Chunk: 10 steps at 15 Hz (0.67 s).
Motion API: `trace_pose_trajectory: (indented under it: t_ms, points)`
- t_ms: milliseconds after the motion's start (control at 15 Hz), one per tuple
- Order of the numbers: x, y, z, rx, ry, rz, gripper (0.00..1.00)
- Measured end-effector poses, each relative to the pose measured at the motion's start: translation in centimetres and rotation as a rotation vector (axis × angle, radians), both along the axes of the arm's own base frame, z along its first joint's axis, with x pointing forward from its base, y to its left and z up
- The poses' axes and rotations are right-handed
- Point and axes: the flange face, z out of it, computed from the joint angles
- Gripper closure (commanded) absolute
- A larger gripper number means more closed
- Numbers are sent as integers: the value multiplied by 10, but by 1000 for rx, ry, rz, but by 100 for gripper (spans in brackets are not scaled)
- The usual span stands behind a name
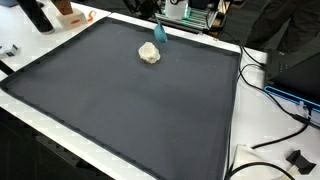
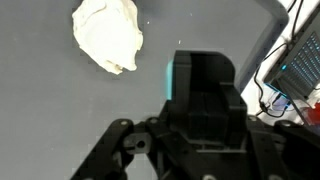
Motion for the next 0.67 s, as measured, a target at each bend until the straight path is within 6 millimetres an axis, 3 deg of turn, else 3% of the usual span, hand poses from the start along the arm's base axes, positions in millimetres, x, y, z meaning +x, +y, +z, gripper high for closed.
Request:
trace_pose_trajectory:
  t_ms: [667]
  points:
    - [-18, -50, -55, 276, 74, -48, 75]
